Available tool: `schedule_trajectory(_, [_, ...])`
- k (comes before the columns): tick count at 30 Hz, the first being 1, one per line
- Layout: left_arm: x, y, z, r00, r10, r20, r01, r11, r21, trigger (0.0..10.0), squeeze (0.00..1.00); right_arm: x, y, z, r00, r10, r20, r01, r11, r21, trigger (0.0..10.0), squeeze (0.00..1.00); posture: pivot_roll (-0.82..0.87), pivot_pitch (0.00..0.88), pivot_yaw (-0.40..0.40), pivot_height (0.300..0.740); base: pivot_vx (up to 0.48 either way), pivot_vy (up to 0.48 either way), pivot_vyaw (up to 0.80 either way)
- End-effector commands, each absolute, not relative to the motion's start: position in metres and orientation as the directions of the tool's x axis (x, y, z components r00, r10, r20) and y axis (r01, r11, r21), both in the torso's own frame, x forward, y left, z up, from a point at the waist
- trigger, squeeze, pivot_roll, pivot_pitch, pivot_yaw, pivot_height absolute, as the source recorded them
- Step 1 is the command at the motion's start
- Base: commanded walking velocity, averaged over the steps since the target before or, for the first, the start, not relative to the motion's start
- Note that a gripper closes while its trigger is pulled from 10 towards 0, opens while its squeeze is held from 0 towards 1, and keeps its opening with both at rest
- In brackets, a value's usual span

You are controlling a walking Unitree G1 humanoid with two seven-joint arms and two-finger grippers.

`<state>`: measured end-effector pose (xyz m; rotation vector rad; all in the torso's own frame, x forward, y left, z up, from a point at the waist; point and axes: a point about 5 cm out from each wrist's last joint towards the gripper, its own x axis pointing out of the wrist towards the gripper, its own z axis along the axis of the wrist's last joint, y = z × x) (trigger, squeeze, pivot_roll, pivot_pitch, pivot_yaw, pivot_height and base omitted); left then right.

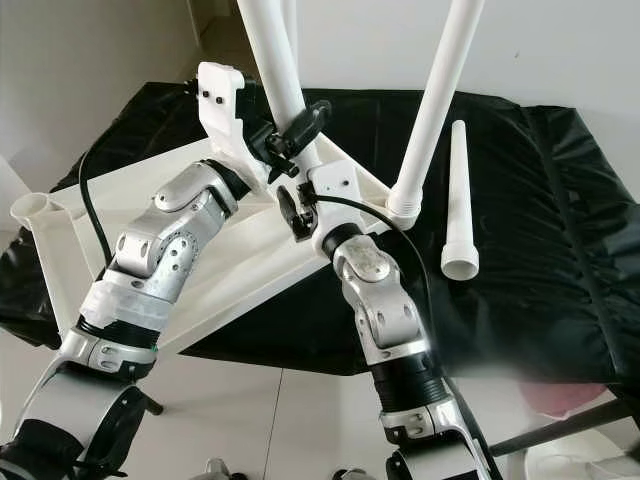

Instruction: Building children table

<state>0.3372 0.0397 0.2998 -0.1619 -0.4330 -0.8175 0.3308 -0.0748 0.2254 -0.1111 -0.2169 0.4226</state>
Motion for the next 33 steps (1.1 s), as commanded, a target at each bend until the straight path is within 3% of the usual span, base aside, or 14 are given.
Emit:
schedule_trajectory(1, [0.333,0.037,0.303,0.586,-0.678,0.445,0.741,0.67,0.044,10.0,0.0,0.332,-0.071,0.223,0.891,0.423,0.164,-0.4,0.904,-0.152,10.0,0.0,0.01,0.07,0.02,0.74,0.0,0.0,0.0])
schedule_trajectory(7, [0.329,0.033,0.302,0.579,-0.683,0.445,0.747,0.664,0.047,10.0,0.0,0.333,-0.072,0.222,0.896,0.414,0.158,-0.395,0.908,-0.14,10.0,0.0,0.01,0.072,0.02,0.74,0.0,0.0,0.0])
schedule_trajectory(8, [0.328,0.031,0.302,0.576,-0.686,0.444,0.75,0.659,0.046,10.0,0.0,0.334,-0.072,0.222,0.898,0.411,0.159,-0.391,0.909,-0.142,8.7,0.0,0.01,0.072,0.02,0.74,0.0,0.0,0.0])
schedule_trajectory(9, [0.327,0.03,0.301,0.573,-0.689,0.443,0.753,0.656,0.045,10.0,0.0,0.335,-0.073,0.222,0.9,0.405,0.161,-0.385,0.912,-0.143,3.5,0.0,0.01,0.075,0.023,0.74,0.0,0.0,0.0])
schedule_trajectory(12, [0.326,0.028,0.301,0.571,-0.692,0.441,0.756,0.652,0.045,10.0,0.0,0.336,-0.073,0.223,0.902,0.401,0.162,-0.38,0.914,-0.145,3.4,0.0,0.01,0.075,0.024,0.74,0.0,0.0,0.0])
schedule_trajectory(13, [0.326,0.027,0.301,0.568,-0.695,0.441,0.759,0.65,0.046,10.0,0.0,0.337,-0.074,0.223,0.903,0.399,0.163,-0.378,0.915,-0.141,0.0,0.0,0.01,0.078,0.025,0.74,0.0,0.0,0.0])
schedule_trajectory(22, [0.322,0.024,0.302,0.544,-0.718,0.433,0.78,0.623,0.054,10.0,0.0,0.339,-0.075,0.225,0.913,0.371,0.168,-0.357,0.928,-0.111,0.0,0.0,0.02,0.085,0.034,0.74,0.0,0.0,0.0])
schedule_trajectory(23, [0.321,0.024,0.302,0.536,-0.726,0.431,0.789,0.612,0.048,10.0,0.2,0.339,-0.076,0.225,0.916,0.365,0.167,-0.351,0.93,-0.105,0.0,0.0,0.02,0.088,0.034,0.74,0.0,0.0,0.0])
schedule_trajectory(24, [0.32,0.024,0.302,0.528,-0.732,0.43,0.801,0.598,0.036,10.0,1.0,0.34,-0.076,0.225,0.918,0.361,0.167,-0.348,0.932,-0.1,0.0,0.0,0.02,0.087,0.036,0.74,0.0,0.0,0.0])
schedule_trajectory(26, [0.319,0.024,0.302,0.517,-0.741,0.43,0.811,0.584,0.03,10.0,1.0,0.34,-0.076,0.224,0.922,0.351,0.165,-0.341,0.936,-0.088,0.3,0.0,0.02,0.087,0.037,0.74,0.0,0.0,0.0])
schedule_trajectory(27, [0.317,0.023,0.302,0.506,-0.748,0.43,0.819,0.573,0.031,10.0,1.0,0.34,-0.076,0.224,0.925,0.343,0.162,-0.334,0.939,-0.079,7.6,0.0,0.02,0.087,0.038,0.74,0.0,0.0,0.0])
schedule_trajectory(28, [0.315,0.022,0.302,0.493,-0.757,0.428,0.829,0.559,0.033,10.0,1.0,0.341,-0.077,0.224,0.93,0.329,0.162,-0.323,0.944,-0.066,10.0,0.0,0.02,0.087,0.038,0.74,0.0,0.0,0.0])
schedule_trajectory(31, [0.313,0.021,0.303,0.482,-0.765,0.428,0.835,0.548,0.039,10.0,1.0,0.342,-0.078,0.224,0.937,0.311,0.161,-0.308,0.95,-0.04,10.0,0.0,0.02,0.086,0.04,0.74,0.0,0.0,0.0])
schedule_trajectory(33, [0.313,0.022,0.305,0.482,-0.759,0.438,0.833,0.552,0.039,10.0,0.0,0.343,-0.08,0.225,0.942,0.291,0.168,-0.293,0.956,-0.013,10.0,0.0,0.02,0.084,0.042,0.74,0.0,0.0,0.0])
